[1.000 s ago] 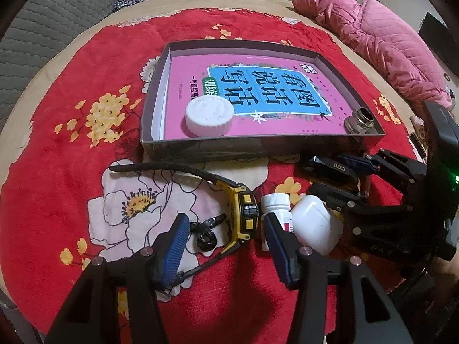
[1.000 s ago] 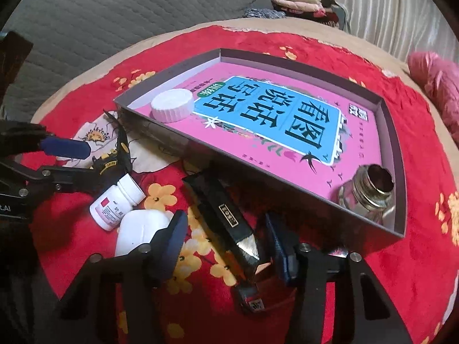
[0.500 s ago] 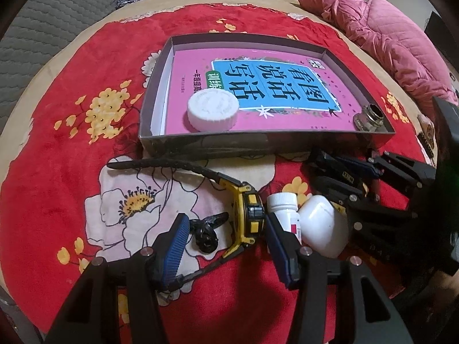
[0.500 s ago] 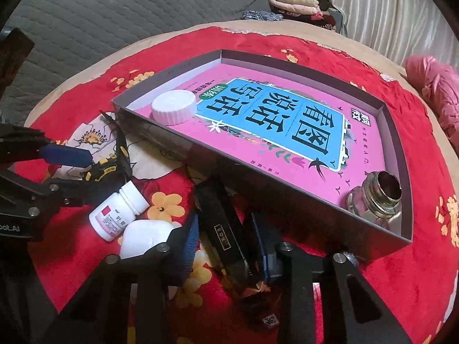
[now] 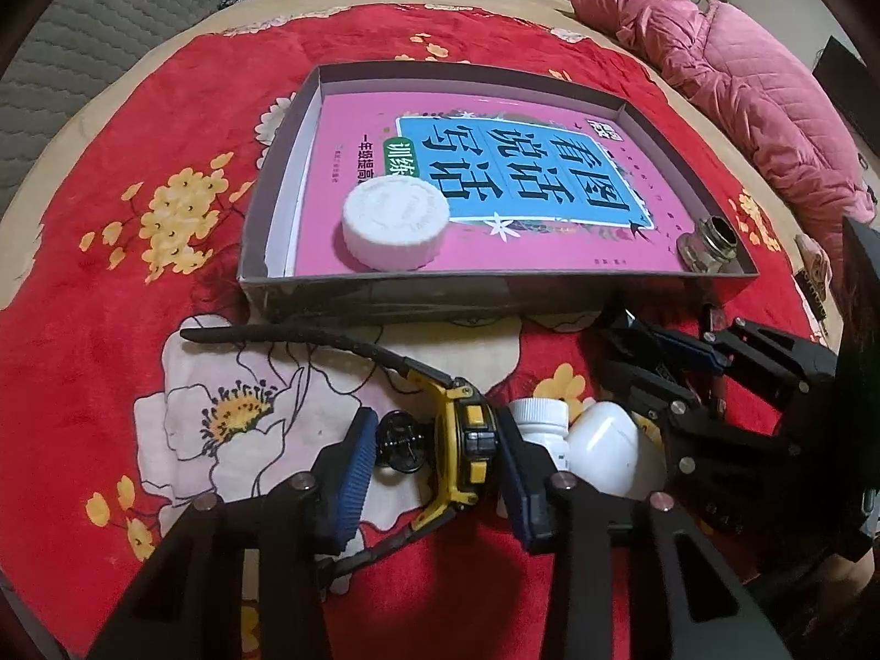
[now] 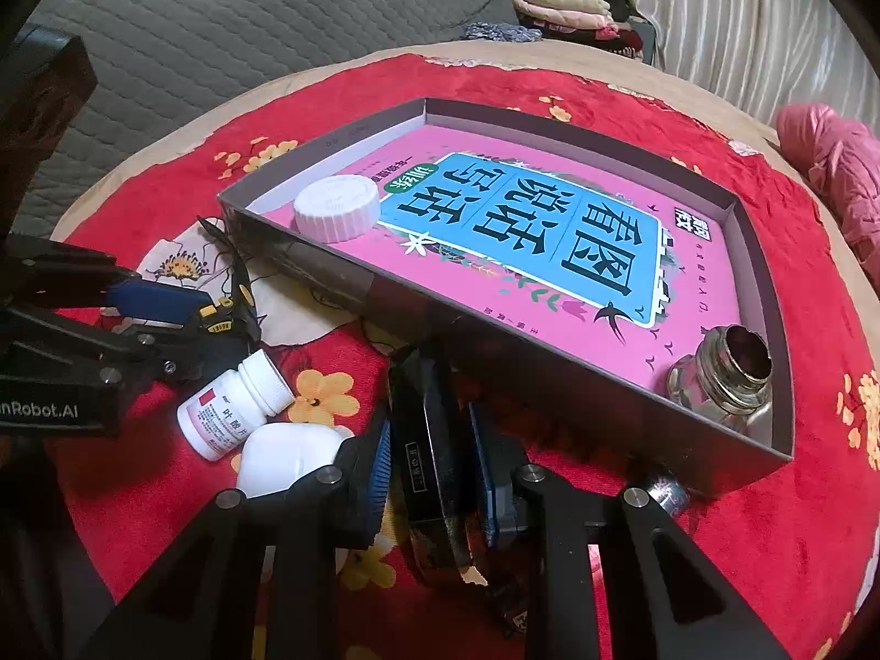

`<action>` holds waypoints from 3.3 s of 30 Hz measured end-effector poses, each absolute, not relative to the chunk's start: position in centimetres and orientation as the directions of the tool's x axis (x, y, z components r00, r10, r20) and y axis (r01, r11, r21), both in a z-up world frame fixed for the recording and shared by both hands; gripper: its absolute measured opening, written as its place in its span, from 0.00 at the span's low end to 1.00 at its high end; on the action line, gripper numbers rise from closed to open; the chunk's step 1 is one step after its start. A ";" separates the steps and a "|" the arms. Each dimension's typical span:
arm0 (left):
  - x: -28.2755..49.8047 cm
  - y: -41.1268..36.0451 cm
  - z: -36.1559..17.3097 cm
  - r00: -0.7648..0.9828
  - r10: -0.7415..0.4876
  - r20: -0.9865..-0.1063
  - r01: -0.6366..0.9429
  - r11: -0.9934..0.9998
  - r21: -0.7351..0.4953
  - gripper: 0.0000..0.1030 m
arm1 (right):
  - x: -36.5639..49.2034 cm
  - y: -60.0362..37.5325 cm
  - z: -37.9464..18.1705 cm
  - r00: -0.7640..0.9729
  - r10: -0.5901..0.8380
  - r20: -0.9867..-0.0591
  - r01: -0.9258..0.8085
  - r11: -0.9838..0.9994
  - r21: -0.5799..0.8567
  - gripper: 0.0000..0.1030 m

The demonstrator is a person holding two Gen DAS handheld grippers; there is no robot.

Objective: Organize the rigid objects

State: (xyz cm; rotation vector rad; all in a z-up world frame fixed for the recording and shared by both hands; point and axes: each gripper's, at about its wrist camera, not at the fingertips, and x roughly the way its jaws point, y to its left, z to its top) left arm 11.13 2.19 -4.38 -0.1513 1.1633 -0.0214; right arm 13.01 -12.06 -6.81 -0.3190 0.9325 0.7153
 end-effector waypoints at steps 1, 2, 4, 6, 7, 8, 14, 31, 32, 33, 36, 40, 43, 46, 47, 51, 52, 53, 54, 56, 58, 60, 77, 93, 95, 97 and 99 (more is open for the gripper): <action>11.2 2.2 -4.4 0.397 -0.095 -0.913 -0.061 0.990 -0.129 0.40 | 13.0 -12.1 -6.8 0.390 0.421 -0.819 -0.682 0.730 0.051 0.26; 11.2 2.1 -4.3 0.396 -0.095 -0.913 -0.058 0.990 -0.128 0.39 | 13.0 -12.0 -6.8 0.390 0.421 -0.819 -0.681 0.730 0.051 0.26; 11.1 2.0 -4.2 0.398 -0.109 -0.911 -0.047 0.989 -0.139 0.35 | 13.0 -11.9 -6.8 0.393 0.420 -0.818 -0.676 0.735 0.053 0.26; 11.0 1.9 -4.0 0.397 -0.111 -0.911 -0.034 0.990 -0.136 0.34 | 12.9 -11.8 -6.7 0.393 0.423 -0.816 -0.677 0.734 0.055 0.25; 11.0 1.8 -4.0 0.395 -0.113 -0.912 -0.025 0.991 -0.134 0.34 | 12.9 -11.8 -6.6 0.392 0.425 -0.816 -0.677 0.734 0.057 0.25; 11.0 1.7 -4.1 0.393 -0.116 -0.912 -0.018 0.991 -0.134 0.34 | 12.9 -11.8 -6.6 0.390 0.428 -0.815 -0.677 0.734 0.061 0.25; 11.3 1.7 -4.4 0.376 -0.122 -0.919 -0.003 0.991 -0.133 0.34 | 13.0 -12.4 -6.2 0.388 0.451 -0.804 -0.662 0.743 0.098 0.23; 10.2 2.9 -2.7 0.429 -0.175 -0.886 -0.076 0.971 -0.228 0.32 | 12.4 -14.0 -4.8 0.392 0.519 -0.760 -0.645 0.744 0.175 0.23; 10.1 3.0 -2.6 0.433 -0.178 -0.884 -0.077 0.969 -0.233 0.32 | 12.4 -14.3 -4.6 0.392 0.531 -0.751 -0.640 0.744 0.191 0.23; 10.0 3.1 -2.4 0.436 -0.183 -0.881 -0.077 0.968 -0.239 0.32 | 12.5 -14.4 -4.5 0.393 0.537 -0.746 -0.638 0.744 0.199 0.23; 10.0 3.1 -2.0 0.440 -0.197 -0.876 -0.078 0.964 -0.256 0.32 | 12.4 -14.7 -3.9 0.404 0.548 -0.733 -0.635 0.744 0.206 0.23; 9.8 3.0 -1.6 0.448 -0.189 -0.874 -0.080 0.965 -0.250 0.31 | 12.4 -14.9 -3.4 0.411 0.562 -0.718 -0.633 0.742 0.218 0.23; 9.7 3.0 -1.3 0.451 -0.185 -0.873 -0.085 0.965 -0.248 0.31 | 12.4 -14.8 -3.4 0.412 0.563 -0.716 -0.634 0.742 0.219 0.23; 9.8 2.9 -1.3 0.453 -0.178 -0.874 -0.081 0.968 -0.239 0.31 | 12.4 -14.7 -3.7 0.408 0.557 -0.723 -0.631 0.745 0.217 0.23; 9.8 2.8 -1.4 0.452 -0.174 -0.875 -0.079 0.969 -0.234 0.31 | 12.4 -14.7 -3.8 0.407 0.556 -0.725 -0.630 0.746 0.218 0.23; 9.9 2.4 -2.4 0.432 -0.155 -0.888 -0.071 0.976 -0.205 0.31 | 12.4 -14.7 -4.0 0.402 0.556 -0.728 -0.630 0.745 0.220 0.23; 9.9 2.3 -2.6 0.433 -0.147 -0.889 -0.070 0.978 -0.196 0.31 | 12.3 -14.7 -3.9 0.404 0.555 -0.727 -0.630 0.745 0.219 0.23; 10.0 2.2 -2.6 0.434 -0.144 -0.890 -0.067 0.979 -0.191 0.31 | 12.4 -14.7 -4.0 0.402 0.557 -0.727 -0.630 0.744 0.221 0.23; 10.0 2.1 -2.7 0.434 -0.142 -0.890 -0.065 0.980 -0.188 0.31 | 12.4 -14.7 -4.0 0.401 0.556 -0.728 -0.631 0.744 0.221 0.23; 10.0 2.1 -2.6 0.436 -0.142 -0.889 -0.060 0.981 -0.186 0.31 | 12.4 -14.7 -4.0 0.402 0.552 -0.730 -0.630 0.746 0.217 0.23; 10.0 2.1 -2.7 0.436 -0.142 -0.889 -0.057 0.981 -0.185 0.32 | 12.4 -14.5 -4.2 0.396 0.551 -0.735 -0.630 0.745 0.219 0.23; 10.0 2.1 -2.8 0.437 -0.141 -0.888 -0.053 0.982 -0.183 0.32 | 12.5 -14.4 -4.3 0.394 0.549 -0.737 -0.631 0.745 0.218 0.23; 10.5 1.6 -3.4 0.429 -0.117 -0.896 -0.043 0.988 -0.150 0.32 | 12.8 -14.6 -4.7 0.391 0.545 -0.742 -0.619 0.752 0.226 0.23; 11.0 1.4 -3.5 0.427 -0.107 -0.898 -0.040 0.990 -0.137 0.32 | 13.0 -14.8 -4.7 0.388 0.549 -0.740 -0.613 0.754 0.237 0.23; 10.9 1.5 -3.3 0.436 -0.106 -0.894 -0.042 0.990 -0.138 0.33 | 13.1 -14.8 -4.8 0.388 0.550 -0.740 -0.611 0.755 0.241 0.23; 10.9 1.7 -3.1 0.447 -0.107 -0.888 -0.045 0.989 -0.142 0.35 | 13.1 -14.8 -4.7 0.389 0.550 -0.739 -0.610 0.755 0.241 0.23; 10.9 1.8 -3.0 0.448 -0.107 -0.888 -0.049 0.988 -0.144 0.36 | 13.1 -14.8 -4.7 0.390 0.551 -0.738 -0.610 0.755 0.241 0.23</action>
